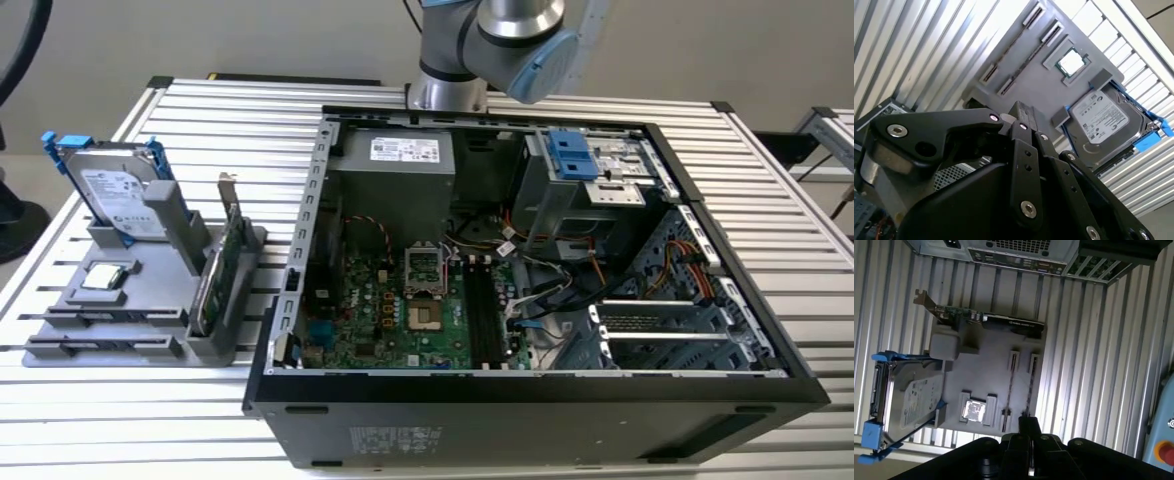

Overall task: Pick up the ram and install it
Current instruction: 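Pick up the ram and move it above insertion slot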

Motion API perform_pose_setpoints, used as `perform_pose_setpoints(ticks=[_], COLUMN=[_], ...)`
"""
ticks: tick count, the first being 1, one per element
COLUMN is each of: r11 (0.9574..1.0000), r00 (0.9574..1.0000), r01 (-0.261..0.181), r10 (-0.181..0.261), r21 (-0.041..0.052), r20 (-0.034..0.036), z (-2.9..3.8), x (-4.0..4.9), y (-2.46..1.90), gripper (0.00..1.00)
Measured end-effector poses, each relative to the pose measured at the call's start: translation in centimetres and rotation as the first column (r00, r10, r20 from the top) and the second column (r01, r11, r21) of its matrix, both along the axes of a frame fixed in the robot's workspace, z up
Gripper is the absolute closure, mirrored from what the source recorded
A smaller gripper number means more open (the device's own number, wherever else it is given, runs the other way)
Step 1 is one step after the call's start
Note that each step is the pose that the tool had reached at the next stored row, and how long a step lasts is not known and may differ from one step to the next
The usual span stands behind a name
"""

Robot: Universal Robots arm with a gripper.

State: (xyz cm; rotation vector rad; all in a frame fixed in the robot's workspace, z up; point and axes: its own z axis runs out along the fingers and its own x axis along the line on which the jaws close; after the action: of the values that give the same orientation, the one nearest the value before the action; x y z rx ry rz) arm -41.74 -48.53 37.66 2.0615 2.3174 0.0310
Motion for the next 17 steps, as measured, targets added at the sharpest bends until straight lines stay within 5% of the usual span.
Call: perform_pose_setpoints(ticks=[7, 17], r11=[0.9986, 0.9977], r00=[0.9986, 0.9977], r01=[0.052, 0.068], r10=[-0.052, -0.068], r21=[0.0000, -0.0001], r20=[-0.0001, -0.0001], z=[0.00, 0.01], x=[0.00, 0.00], y=[0.00, 0.00], gripper=[1.00, 1.00])
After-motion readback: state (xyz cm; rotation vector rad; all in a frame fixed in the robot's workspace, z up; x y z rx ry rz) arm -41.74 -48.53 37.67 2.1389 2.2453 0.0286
